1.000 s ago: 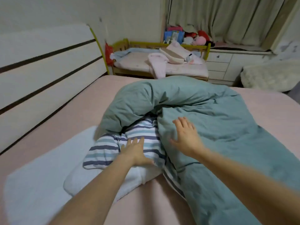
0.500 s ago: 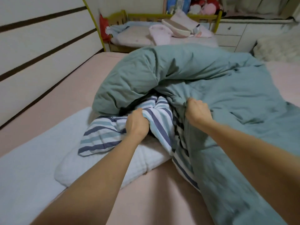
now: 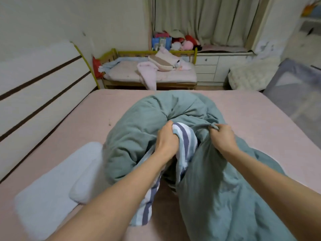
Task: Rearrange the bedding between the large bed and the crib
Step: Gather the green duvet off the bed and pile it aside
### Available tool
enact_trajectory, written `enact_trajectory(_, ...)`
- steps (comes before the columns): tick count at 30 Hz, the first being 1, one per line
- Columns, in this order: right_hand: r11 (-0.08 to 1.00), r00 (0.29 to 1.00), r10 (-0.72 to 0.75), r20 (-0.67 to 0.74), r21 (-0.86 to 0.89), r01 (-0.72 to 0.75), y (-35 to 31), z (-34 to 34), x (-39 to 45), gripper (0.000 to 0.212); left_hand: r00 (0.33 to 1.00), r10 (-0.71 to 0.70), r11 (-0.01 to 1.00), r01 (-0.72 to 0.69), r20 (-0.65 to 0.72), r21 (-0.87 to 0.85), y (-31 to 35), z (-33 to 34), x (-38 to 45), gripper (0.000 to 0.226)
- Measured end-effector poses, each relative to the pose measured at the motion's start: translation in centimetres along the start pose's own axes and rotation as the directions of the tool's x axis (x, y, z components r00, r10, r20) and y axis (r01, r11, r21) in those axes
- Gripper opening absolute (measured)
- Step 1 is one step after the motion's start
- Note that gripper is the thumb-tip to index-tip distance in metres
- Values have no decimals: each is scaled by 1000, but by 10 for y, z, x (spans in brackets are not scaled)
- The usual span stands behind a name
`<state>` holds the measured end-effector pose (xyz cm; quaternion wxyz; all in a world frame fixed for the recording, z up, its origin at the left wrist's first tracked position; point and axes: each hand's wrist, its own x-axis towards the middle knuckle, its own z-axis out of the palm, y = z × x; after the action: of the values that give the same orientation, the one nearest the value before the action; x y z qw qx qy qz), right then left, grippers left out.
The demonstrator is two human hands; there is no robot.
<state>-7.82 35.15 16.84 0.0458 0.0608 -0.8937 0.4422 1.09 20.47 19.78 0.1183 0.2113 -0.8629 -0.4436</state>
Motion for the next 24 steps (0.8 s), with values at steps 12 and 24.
enact_trajectory(12, 979, 958, 175, 226, 63, -194, 19, -159, -108, 29, 880, 406, 462, -429, 246, 776, 80, 0, -81, 32)
enact_trajectory(24, 810, 945, 223, 239, -584, -43, 77, -24, -103, 118, 983, 101, 595, -185, 156, 782, -72, 44, -16, 85)
